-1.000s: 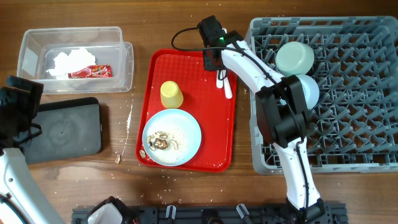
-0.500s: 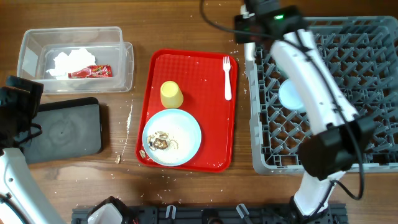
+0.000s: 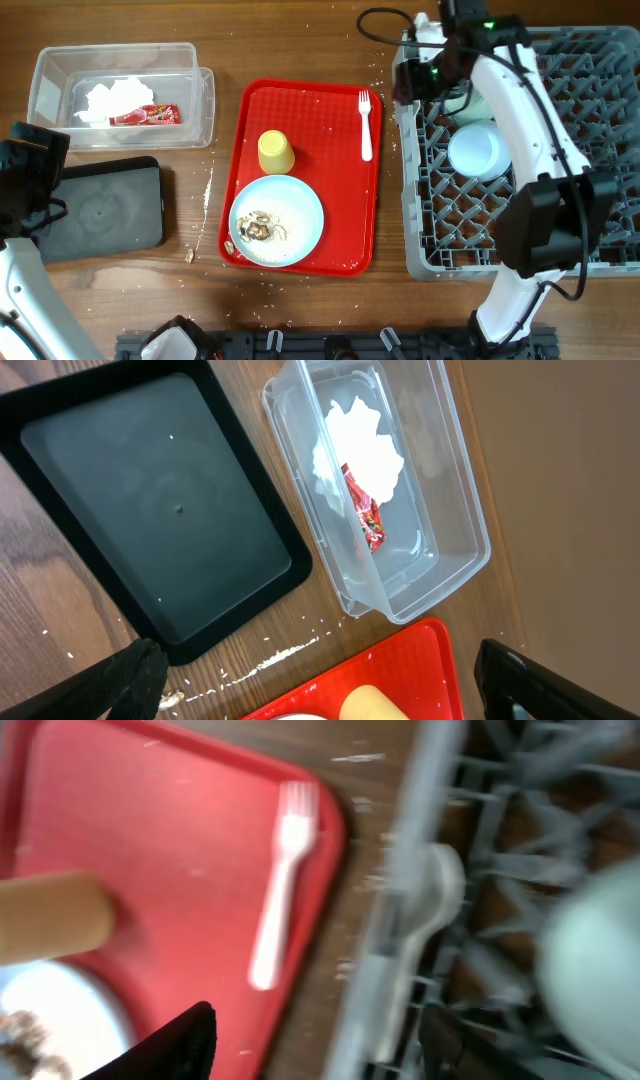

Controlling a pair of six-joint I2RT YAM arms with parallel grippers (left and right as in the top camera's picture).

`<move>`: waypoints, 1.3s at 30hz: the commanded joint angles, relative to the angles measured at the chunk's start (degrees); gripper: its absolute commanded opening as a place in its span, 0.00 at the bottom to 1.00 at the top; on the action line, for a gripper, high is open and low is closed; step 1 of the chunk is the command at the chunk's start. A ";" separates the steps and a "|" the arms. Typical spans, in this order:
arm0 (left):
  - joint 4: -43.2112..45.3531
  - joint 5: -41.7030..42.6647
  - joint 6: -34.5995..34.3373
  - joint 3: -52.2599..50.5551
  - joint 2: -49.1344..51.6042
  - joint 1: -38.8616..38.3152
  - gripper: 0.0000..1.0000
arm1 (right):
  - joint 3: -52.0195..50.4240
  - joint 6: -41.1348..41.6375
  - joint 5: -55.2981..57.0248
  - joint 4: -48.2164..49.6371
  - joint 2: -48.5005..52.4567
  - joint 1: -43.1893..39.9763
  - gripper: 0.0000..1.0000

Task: Sort waste into correct bins and load items into the dishwasher rack
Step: 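Grasp the white fork with the right gripper and insert it in the rack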

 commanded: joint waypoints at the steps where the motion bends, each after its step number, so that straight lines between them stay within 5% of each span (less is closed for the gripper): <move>1: 0.15 -0.13 0.92 -0.04 -0.04 0.15 1.00 | -0.02 2.71 -0.15 0.92 0.33 7.30 0.69; 3: 0.15 -0.13 0.92 -0.04 -0.04 0.15 1.00 | -0.22 14.58 12.07 3.45 0.63 11.91 0.69; 15: 0.15 -0.13 0.92 -0.04 -0.04 0.15 1.00 | -1.57 20.90 21.09 13.90 18.62 13.97 0.55; 19: 0.15 -0.13 0.92 -0.04 -0.04 0.15 1.00 | -1.57 20.92 21.09 13.94 20.17 13.97 0.38; 22: 0.15 -0.13 0.92 -0.04 -0.04 0.15 1.00 | -1.53 21.40 20.41 13.64 19.82 13.97 0.07; 32: 0.15 -0.13 0.92 -0.04 -0.04 0.15 1.00 | 0.44 17.73 20.46 11.17 -3.39 7.19 0.04; 39: 0.15 -0.13 0.92 -0.04 -0.04 0.15 1.00 | -3.17 0.94 8.70 6.27 -7.78 -4.04 0.08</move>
